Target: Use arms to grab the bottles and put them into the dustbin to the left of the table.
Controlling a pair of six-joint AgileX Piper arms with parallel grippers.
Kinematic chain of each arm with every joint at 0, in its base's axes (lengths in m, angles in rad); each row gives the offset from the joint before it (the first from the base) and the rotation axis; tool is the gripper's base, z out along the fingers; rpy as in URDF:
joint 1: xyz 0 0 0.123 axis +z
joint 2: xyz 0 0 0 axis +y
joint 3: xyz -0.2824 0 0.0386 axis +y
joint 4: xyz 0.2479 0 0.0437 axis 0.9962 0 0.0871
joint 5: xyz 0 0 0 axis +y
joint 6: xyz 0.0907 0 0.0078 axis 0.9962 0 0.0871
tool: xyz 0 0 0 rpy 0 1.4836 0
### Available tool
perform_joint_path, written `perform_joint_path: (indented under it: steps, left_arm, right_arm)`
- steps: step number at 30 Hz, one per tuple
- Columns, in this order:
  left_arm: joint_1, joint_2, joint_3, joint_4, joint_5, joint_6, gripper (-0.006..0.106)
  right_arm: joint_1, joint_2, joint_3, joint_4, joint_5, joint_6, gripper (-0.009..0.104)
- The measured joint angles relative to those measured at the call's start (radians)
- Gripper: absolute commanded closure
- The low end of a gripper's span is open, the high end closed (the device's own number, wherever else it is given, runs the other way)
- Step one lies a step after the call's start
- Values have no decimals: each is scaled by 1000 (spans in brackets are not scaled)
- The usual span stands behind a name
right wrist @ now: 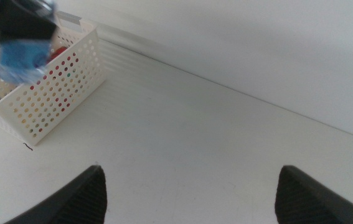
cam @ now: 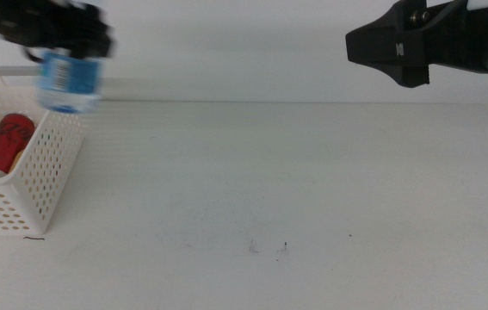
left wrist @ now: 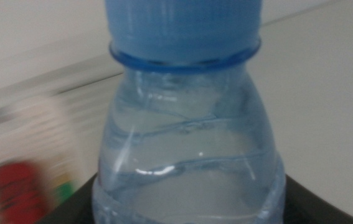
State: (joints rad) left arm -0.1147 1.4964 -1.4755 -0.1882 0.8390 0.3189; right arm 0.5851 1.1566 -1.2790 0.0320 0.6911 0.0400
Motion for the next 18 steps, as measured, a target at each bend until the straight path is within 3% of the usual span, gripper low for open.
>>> perform_joint_path:
  steps: [12,18]
  left_arm:
    - [286,70,-128,2,161,97,102]
    - [411,195,-191,-75,159,110,102]
  right_arm:
    - [0,0,0,0,0,0,8]
    - [0,0,0,0,0,0,8]
